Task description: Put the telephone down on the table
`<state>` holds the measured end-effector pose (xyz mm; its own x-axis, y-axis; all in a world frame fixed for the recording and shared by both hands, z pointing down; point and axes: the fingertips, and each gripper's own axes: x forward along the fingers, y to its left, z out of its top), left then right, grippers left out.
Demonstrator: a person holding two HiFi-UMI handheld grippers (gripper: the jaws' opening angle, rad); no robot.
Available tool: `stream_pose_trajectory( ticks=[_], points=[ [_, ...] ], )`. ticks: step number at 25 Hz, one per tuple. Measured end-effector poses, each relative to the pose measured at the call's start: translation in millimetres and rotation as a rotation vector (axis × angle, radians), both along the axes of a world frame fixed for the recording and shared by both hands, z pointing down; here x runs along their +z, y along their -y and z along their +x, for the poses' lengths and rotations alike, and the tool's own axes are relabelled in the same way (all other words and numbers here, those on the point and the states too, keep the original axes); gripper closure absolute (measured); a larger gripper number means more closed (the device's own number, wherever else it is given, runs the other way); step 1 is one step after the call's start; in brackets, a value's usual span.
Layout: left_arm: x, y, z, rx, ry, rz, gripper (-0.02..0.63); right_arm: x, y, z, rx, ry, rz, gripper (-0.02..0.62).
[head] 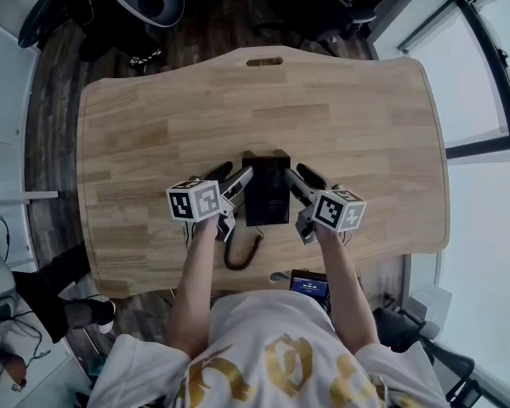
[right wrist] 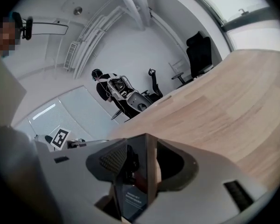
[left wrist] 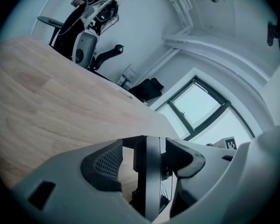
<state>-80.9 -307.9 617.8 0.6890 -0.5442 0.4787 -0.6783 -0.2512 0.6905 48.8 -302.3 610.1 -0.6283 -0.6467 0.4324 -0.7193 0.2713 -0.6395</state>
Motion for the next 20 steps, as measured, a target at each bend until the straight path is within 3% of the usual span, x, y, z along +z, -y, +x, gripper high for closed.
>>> stream_pose_trajectory(
  ticks=[3, 5, 7, 8, 11, 20],
  points=[
    [-11.3, -3.5, -1.9, -0.006, -0.003, 0.039, 0.365, -9.0, -3.3, 5.1, 0.014, -0.033, 0.036, 0.48],
    [-17.5, -6.3, -4.6, -0.018, 0.019, 0.065, 0.455, -15.4, -7.5, 5.7, 0.015, -0.035, 0.05, 0.547],
    [-24.1, -9.0, -6.8, -0.018, 0.067, 0.102, 0.565, -20.5, -12.9, 3.1, -0.003, -0.05, 0.062, 0.569],
    [-28.6, -10.4, -7.4, -0.011, 0.098, 0.132, 0.585, -22.4, -15.9, 1.2, -0.015, -0.066, 0.069, 0.572],
    [-44.5, -15.9, -6.2, 0.017, 0.168, 0.221, 0.597, -29.5, -24.8, -3.8, -0.037, -0.097, 0.092, 0.577],
    [-73.7, -41.2, -10.1, -0.004, 0.155, 0.285, 0.597, -57.0, -46.1, -10.9, -0.008, -0.142, 0.174, 0.58]
  ],
)
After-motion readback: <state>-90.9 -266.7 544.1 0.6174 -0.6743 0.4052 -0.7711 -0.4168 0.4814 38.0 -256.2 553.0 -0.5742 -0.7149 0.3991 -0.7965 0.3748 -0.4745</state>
